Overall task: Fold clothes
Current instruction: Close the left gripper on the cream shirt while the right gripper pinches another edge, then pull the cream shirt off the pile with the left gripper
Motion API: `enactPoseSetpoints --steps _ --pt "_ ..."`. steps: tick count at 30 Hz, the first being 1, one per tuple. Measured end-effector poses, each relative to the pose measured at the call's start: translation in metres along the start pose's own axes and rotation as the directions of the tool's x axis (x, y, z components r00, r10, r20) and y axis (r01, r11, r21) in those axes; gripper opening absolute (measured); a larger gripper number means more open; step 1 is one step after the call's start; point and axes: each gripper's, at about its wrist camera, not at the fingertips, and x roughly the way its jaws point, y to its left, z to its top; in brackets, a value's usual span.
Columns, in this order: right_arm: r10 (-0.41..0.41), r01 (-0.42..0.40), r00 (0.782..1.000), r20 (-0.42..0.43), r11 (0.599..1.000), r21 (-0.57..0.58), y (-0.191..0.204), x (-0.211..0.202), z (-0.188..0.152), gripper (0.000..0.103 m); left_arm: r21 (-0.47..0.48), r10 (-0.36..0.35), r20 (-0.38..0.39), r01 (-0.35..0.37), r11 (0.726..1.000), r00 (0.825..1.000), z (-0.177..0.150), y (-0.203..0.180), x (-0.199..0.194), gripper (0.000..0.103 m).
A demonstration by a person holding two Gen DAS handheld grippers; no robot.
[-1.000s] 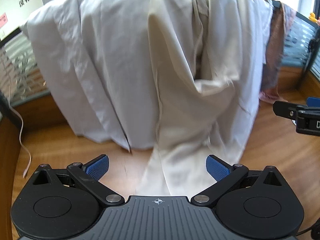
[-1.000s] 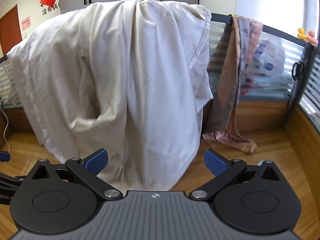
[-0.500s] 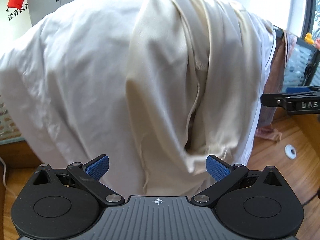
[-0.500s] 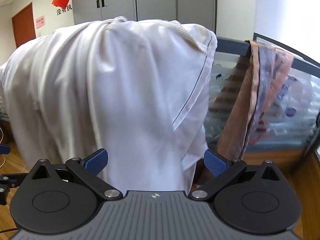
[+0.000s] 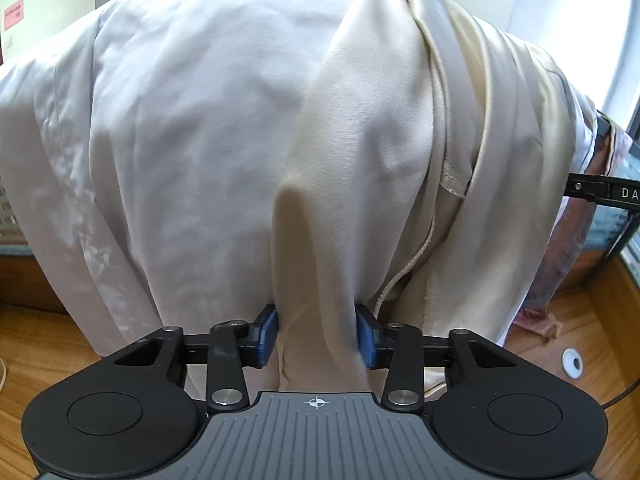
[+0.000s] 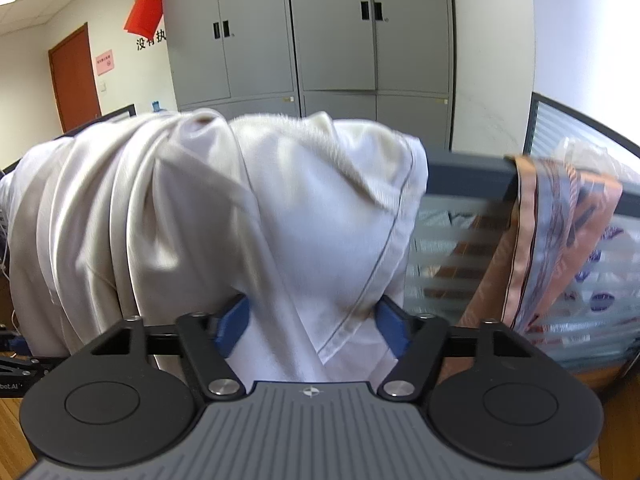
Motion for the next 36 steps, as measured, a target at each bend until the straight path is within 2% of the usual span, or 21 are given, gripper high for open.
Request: enactPoseSetpoints --steps 4,6,7,8,9,10,15,23,31,36 --pt "0.02 -0.02 1.0 0.019 1.0 -0.003 -0.003 -0.001 0.011 0.05 0.01 0.007 0.015 -0.007 1.0 1.0 0.0 -0.004 -0.003 0.018" --pt "0.023 -0.022 0.999 0.032 1.0 -0.014 0.0 -0.005 0.013 0.046 -0.001 0.003 0.021 -0.003 1.0 1.0 -0.001 -0.003 -0.006 0.012" --pt "0.023 -0.023 0.999 0.037 1.0 -0.019 0.001 -0.007 0.015 0.035 -0.008 0.003 0.024 -0.003 1.0 1.0 -0.002 -0.003 -0.007 0.006" --pt "0.018 -0.017 0.999 0.037 1.0 -0.02 0.001 -0.007 0.016 0.026 -0.016 0.004 0.026 -0.004 1.0 1.0 0.0 0.001 -0.006 0.004" --pt "0.02 -0.02 0.999 0.033 1.0 -0.015 0.001 -0.007 0.017 0.01 -0.025 0.005 0.026 -0.005 1.0 1.0 0.002 0.005 -0.005 0.004" --pt "0.03 -0.03 0.999 0.034 1.0 -0.003 0.0 -0.008 0.017 0.006 -0.039 0.012 0.031 -0.01 0.999 0.999 0.001 0.007 -0.007 0.003" --pt "0.069 -0.069 0.996 0.049 0.998 0.002 0.005 -0.026 0.013 0.003 -0.074 0.062 0.05 -0.058 0.996 0.997 -0.005 0.011 -0.021 0.003" --pt "0.176 -0.176 0.982 0.067 0.984 -0.002 0.046 -0.09 -0.019 0.003 -0.06 0.135 0.087 -0.13 0.99 0.987 -0.03 0.019 -0.058 0.003" --pt "0.23 -0.23 0.973 0.005 0.973 -0.016 0.096 -0.136 -0.057 0.002 -0.117 0.162 0.052 -0.155 0.981 0.985 -0.067 0.049 -0.104 0.003" --pt "0.216 -0.216 0.974 -0.063 0.976 0.004 0.118 -0.152 -0.097 0.001 -0.15 0.186 0.007 -0.183 0.972 0.983 -0.104 0.075 -0.13 0.003"
